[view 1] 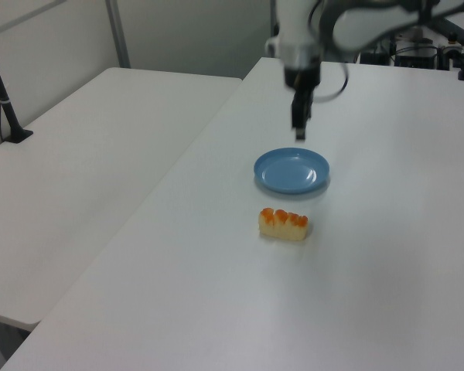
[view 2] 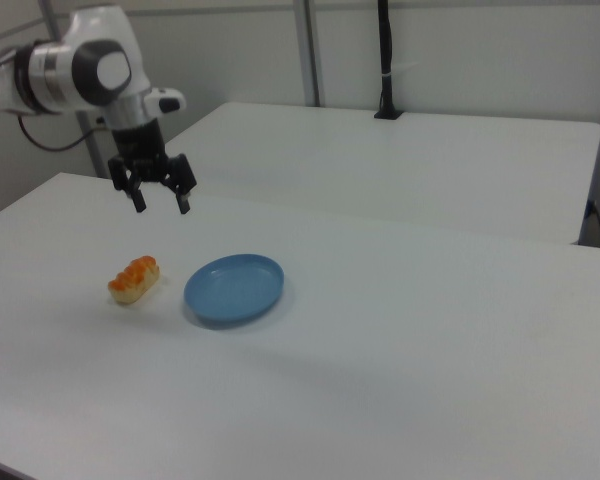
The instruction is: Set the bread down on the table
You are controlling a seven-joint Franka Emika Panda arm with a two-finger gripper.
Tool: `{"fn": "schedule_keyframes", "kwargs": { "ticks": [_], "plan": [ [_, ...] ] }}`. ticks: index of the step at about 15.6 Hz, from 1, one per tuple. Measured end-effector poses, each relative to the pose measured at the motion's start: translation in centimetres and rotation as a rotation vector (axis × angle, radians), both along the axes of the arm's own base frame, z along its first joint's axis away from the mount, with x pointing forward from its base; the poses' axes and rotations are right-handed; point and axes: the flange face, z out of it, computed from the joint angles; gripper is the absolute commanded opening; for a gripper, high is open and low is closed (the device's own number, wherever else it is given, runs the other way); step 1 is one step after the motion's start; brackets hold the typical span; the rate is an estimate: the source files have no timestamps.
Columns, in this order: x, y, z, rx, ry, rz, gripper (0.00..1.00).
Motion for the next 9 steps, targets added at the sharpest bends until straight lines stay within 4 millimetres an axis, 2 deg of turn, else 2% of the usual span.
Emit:
{"fn": "schedule_keyframes", "kwargs": {
  "ticks": [2, 4, 6, 9],
  "plan": [
    [-1.5, -3.9, 3.8, -0.007, -0.002, -0.031, 1.0],
    [-2.9, -7.0, 6.4, -0.012, -0.006, -0.057, 1.0],
    [-3.5, -9.2, 7.2, -0.015, 0.0, -0.083, 1.0],
    [-3.9, -11.4, 7.8, -0.016, -0.006, -0.12, 1.0]
  ]
}}
